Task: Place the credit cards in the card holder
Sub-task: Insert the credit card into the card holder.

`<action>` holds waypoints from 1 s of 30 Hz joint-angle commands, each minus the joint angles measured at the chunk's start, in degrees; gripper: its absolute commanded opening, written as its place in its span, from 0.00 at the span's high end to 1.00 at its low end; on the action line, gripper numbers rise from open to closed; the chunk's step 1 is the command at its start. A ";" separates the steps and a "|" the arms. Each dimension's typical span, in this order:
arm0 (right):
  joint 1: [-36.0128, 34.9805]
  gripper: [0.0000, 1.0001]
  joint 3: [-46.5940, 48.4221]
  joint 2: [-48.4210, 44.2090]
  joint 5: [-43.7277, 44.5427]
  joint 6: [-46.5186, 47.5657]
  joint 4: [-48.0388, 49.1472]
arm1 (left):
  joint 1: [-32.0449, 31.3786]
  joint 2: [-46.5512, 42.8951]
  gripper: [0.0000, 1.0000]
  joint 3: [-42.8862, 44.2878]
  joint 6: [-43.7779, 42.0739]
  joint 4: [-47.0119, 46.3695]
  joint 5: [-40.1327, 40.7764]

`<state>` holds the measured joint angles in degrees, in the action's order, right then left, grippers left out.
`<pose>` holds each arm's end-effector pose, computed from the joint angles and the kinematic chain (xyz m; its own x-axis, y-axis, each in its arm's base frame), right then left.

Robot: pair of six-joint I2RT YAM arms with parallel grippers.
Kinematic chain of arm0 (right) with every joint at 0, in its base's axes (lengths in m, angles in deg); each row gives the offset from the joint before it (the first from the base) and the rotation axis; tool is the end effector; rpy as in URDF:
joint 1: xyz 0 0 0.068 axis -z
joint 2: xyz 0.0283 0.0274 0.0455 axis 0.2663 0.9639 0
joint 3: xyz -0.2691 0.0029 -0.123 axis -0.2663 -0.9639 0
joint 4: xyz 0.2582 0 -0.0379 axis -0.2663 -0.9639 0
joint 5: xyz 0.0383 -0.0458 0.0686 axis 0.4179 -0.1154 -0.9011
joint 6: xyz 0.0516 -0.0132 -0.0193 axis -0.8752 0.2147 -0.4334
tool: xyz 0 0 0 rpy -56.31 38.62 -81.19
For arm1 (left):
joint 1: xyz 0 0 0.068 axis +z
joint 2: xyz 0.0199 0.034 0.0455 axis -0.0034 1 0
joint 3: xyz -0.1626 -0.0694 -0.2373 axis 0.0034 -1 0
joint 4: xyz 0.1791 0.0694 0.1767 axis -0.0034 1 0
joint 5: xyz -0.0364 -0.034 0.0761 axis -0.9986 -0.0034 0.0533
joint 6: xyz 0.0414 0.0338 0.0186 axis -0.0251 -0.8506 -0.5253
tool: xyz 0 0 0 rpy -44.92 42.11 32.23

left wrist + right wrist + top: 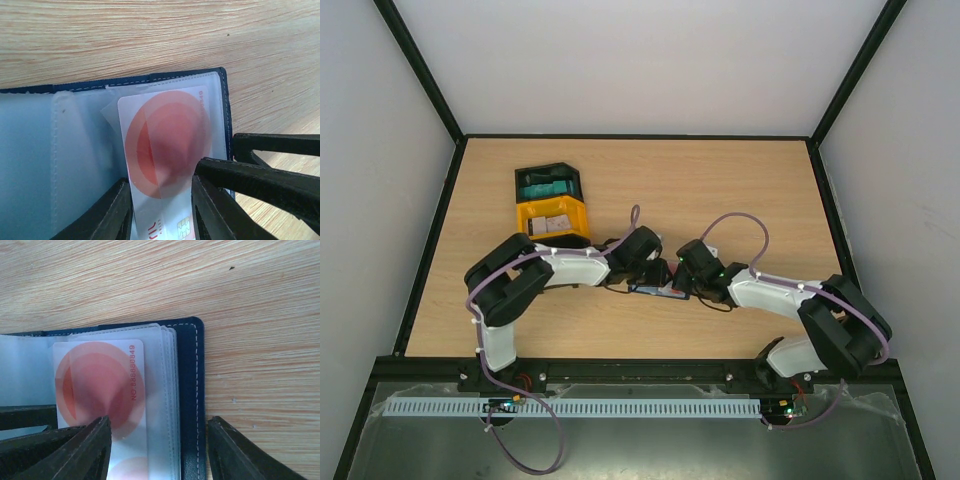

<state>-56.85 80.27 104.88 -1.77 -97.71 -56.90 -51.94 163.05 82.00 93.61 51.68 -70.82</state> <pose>0.1803 0.1618 0.1645 -0.9209 0.2406 -0.3066 0.0719 0.8780 0.4732 0.2333 -0.3097 0.1576 -0.9231 0.0522 -0.3809 0.2914 0.7413 -0.6046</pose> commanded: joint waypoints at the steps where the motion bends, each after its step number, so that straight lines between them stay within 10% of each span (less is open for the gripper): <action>1: -0.37 0.47 -0.22 1.29 -3.58 -0.46 2.41 | -0.62 2.13 0.64 1.21 -2.59 0.67 -4.56; 13: -0.43 0.48 -1.49 -1.58 -3.64 -2.10 3.87 | -1.54 1.68 0.60 1.49 -3.59 -2.53 -11.81; 30: -0.36 0.55 -3.69 -5.32 0.81 -3.54 0.89 | -0.99 -6.58 0.57 -1.80 2.35 4.26 3.18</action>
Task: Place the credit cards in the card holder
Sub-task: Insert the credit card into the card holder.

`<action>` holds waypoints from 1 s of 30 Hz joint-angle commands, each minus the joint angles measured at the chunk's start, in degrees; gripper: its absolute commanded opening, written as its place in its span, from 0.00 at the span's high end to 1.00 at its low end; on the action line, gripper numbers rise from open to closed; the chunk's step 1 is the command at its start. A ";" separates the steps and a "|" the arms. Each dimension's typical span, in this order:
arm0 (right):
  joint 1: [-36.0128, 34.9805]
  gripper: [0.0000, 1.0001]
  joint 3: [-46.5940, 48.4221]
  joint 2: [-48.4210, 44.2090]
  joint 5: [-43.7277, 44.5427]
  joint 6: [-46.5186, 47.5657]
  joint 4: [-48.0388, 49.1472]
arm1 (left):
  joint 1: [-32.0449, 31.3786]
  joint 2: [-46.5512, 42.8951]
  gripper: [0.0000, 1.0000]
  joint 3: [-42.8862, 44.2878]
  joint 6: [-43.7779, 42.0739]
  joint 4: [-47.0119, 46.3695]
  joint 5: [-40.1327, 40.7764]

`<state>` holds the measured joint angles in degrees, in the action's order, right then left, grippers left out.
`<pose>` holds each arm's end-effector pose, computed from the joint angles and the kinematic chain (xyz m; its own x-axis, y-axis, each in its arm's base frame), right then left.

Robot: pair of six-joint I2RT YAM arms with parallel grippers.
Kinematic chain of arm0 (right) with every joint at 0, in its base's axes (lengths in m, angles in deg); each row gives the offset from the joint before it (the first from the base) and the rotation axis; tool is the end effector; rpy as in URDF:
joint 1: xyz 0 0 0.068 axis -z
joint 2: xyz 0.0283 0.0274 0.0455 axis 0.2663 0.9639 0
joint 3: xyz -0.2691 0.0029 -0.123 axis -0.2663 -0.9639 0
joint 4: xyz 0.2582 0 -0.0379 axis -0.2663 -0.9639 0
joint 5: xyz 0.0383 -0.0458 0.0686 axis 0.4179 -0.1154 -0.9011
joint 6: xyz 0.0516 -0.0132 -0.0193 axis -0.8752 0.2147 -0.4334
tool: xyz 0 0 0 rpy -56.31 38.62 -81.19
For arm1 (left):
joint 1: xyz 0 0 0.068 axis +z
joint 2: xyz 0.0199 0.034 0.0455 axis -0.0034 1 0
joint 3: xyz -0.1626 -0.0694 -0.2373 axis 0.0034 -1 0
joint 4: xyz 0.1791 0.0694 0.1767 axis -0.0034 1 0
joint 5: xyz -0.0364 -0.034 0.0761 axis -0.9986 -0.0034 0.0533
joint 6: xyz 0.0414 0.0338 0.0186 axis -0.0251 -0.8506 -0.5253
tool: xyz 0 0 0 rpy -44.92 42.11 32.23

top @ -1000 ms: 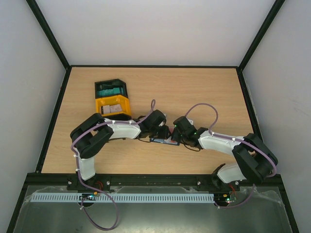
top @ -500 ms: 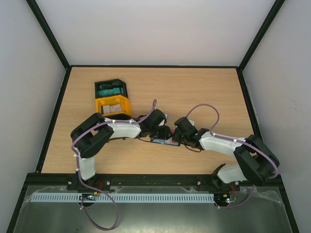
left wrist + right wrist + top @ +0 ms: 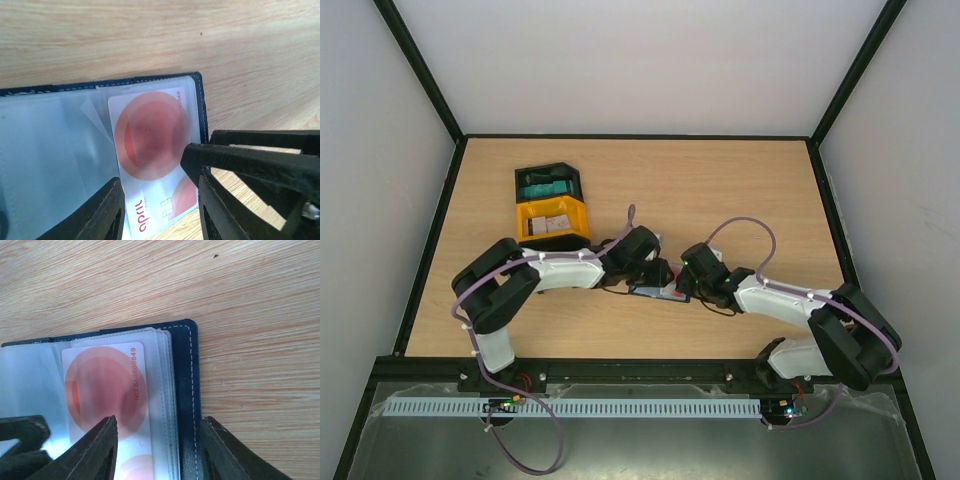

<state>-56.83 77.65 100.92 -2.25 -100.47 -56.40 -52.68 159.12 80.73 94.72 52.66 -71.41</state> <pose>0.1702 0.1532 0.1673 -0.9120 0.2861 -0.2938 0.1025 0.8527 0.5122 0.2228 -0.3050 0.1748 -0.9232 0.0462 -0.3816 0.2959 0.7193 -0.6286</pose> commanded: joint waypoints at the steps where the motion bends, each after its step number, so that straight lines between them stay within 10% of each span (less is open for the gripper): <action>1: -0.44 0.55 -1.13 -1.47 1.21 -0.79 0.42 | -0.26 -2.56 0.58 -0.61 1.18 3.47 3.97; 17: -0.37 0.59 -2.56 0.12 0.02 -0.91 5.09 | -2.39 3.33 0.91 3.00 -3.82 5.09 0.89; 25: -0.44 0.58 -2.54 -1.50 0.78 -1.49 3.30 | -3.06 2.40 0.86 5.11 -7.74 6.73 3.28; 30: -0.44 0.54 0.01 -6.20 7.41 -0.18 -4.22 | -3.06 -2.90 0.64 4.26 -7.72 9.39 7.58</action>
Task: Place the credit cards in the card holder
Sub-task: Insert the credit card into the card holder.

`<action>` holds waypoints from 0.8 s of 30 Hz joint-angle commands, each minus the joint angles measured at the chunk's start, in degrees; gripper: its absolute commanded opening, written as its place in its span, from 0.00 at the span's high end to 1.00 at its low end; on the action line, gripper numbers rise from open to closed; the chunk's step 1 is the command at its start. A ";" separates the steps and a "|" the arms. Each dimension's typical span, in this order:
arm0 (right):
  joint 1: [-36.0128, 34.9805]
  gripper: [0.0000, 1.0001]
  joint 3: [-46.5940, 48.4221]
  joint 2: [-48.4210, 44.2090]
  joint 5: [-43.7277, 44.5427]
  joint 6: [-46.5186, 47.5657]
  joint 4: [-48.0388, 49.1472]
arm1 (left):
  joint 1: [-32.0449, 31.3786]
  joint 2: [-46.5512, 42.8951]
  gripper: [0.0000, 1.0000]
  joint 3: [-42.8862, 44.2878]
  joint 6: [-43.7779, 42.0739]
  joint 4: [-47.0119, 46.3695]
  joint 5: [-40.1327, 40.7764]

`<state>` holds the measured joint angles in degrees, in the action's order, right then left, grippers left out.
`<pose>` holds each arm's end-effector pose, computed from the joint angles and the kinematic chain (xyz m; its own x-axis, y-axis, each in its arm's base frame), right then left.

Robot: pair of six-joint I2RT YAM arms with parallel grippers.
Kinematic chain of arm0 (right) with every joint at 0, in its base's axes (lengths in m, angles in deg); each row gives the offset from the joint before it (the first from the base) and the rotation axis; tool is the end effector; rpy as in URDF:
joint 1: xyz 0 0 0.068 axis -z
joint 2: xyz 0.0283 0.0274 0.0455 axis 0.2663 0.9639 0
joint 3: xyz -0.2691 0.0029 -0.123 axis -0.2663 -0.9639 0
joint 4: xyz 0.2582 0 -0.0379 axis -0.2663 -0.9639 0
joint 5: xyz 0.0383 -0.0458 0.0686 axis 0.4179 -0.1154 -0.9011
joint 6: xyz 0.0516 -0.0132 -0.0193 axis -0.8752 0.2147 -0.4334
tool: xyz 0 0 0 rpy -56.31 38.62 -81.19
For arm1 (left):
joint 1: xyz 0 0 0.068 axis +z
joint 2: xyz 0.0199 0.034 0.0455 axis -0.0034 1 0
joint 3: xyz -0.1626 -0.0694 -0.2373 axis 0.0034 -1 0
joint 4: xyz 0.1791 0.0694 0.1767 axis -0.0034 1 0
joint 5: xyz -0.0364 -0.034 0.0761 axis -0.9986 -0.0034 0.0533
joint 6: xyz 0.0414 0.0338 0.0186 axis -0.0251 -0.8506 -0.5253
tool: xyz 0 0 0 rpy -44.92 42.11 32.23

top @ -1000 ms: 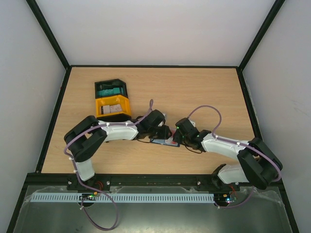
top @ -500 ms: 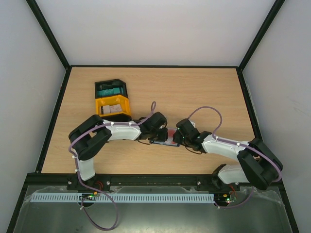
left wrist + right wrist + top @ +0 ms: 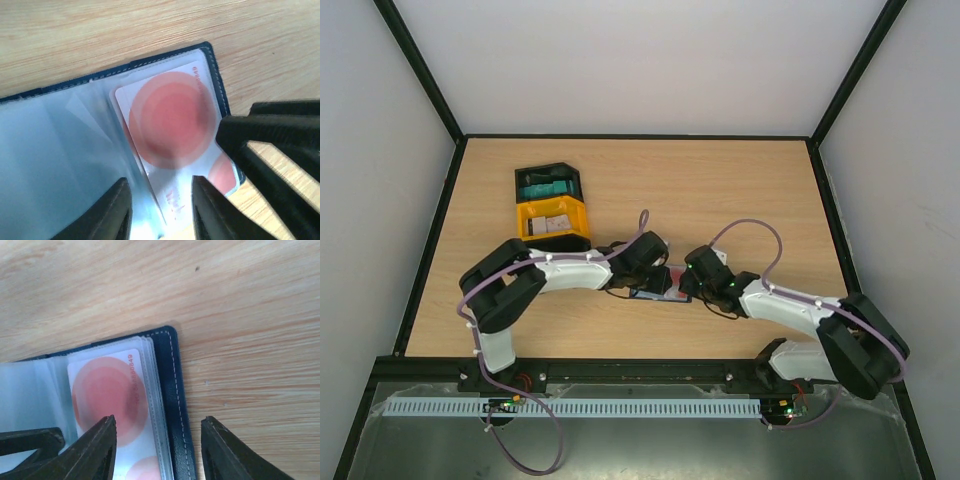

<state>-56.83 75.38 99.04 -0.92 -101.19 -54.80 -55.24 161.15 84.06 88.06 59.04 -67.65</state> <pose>0.1647 0.1472 0.1647 -0.8980 0.3093 -0.3128 0.1111 0.8475 0.5190 0.2146 -0.3182 0.1698 -0.8888 0.1727 -0.4246 0.3930 0.7637 -0.5121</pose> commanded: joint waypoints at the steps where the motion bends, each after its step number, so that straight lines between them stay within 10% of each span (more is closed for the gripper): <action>1: -0.42 0.52 2.73 -5.47 7.08 0.96 -6.82 | -0.46 -6.05 0.59 0.85 -1.04 3.46 4.89; 12: -0.40 0.42 8.07 -3.77 4.89 6.50 -10.66 | 4.93 -14.26 0.41 -6.37 5.36 9.02 12.33; 24: -0.40 0.41 7.13 -1.18 4.17 4.22 -8.76 | 10.44 -12.26 0.63 -11.52 3.56 6.24 5.13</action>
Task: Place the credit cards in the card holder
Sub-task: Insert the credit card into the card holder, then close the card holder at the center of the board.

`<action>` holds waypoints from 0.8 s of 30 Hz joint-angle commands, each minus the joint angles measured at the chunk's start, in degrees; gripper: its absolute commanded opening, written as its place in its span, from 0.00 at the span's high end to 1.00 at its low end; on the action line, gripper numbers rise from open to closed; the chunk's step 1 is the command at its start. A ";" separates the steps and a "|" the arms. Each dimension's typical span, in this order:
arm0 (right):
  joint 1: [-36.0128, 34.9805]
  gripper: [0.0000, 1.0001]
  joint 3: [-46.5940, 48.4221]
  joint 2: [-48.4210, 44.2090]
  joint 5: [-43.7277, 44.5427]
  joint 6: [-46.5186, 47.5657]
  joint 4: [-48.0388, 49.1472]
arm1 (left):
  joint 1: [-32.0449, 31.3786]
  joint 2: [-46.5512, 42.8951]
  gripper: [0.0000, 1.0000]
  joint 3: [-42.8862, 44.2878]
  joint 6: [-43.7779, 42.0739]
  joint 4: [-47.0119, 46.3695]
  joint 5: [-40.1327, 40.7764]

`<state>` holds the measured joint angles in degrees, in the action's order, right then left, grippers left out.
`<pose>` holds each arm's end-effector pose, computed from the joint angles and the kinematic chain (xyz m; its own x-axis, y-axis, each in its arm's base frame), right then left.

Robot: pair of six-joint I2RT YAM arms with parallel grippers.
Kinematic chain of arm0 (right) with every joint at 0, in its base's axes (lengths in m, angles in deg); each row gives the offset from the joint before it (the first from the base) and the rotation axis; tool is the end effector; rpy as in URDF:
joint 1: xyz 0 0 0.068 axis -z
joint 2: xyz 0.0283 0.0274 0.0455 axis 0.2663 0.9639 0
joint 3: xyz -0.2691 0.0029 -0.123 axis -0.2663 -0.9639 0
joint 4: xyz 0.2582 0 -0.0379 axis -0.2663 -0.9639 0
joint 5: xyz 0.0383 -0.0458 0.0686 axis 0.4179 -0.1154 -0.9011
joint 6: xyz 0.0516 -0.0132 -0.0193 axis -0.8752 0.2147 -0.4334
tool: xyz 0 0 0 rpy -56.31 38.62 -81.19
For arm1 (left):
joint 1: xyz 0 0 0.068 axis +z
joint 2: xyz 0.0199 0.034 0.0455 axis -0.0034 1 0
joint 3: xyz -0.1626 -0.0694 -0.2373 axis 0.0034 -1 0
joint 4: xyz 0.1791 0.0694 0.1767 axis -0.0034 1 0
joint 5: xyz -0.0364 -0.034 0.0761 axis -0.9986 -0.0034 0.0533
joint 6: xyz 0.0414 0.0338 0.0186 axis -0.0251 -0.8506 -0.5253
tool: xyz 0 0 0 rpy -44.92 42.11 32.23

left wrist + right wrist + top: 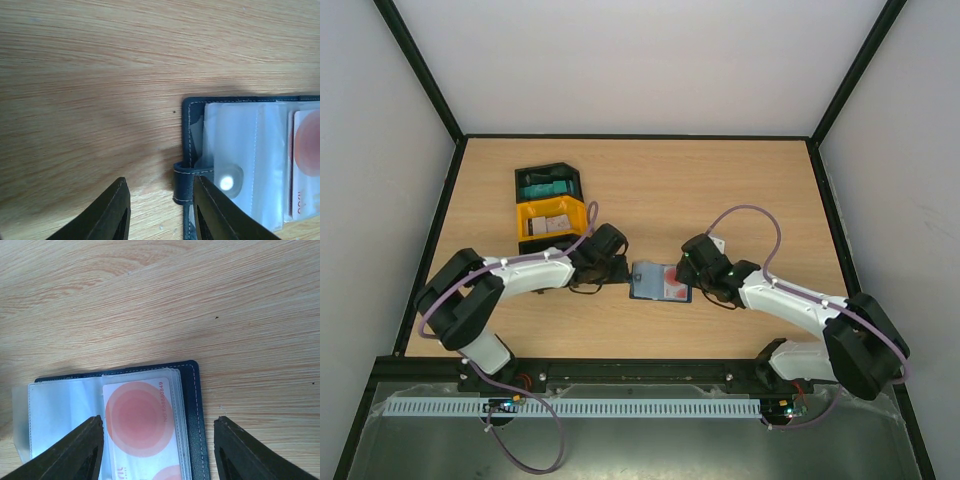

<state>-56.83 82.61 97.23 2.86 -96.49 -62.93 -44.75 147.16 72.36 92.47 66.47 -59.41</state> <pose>0.1749 0.1527 0.1982 -0.8764 0.2639 -0.4029 0.0502 0.8820 0.4686 0.2218 -0.2194 0.1822 -0.9095 -0.0801 -0.4079 0.1076 0.9024 -0.4172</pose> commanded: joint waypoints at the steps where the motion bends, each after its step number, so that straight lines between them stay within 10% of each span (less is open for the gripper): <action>1: -0.39 0.41 -0.13 0.86 0.39 -0.46 -0.80 | 0.03 2.33 0.63 0.11 -0.79 -1.60 -3.42; 14: 1.44 0.37 -7.22 1.88 -6.83 -3.89 8.89 | 2.68 6.72 0.53 -1.50 0.28 -8.16 -12.67; 24: 2.71 0.37 -9.51 4.00 -12.54 -5.50 13.22 | 3.16 4.09 0.90 -2.67 2.37 -10.12 -14.01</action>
<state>-54.47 74.65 99.30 -6.69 -100.38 -51.98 -41.78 153.35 71.20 93.46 56.57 -72.63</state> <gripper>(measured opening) 0.629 0.143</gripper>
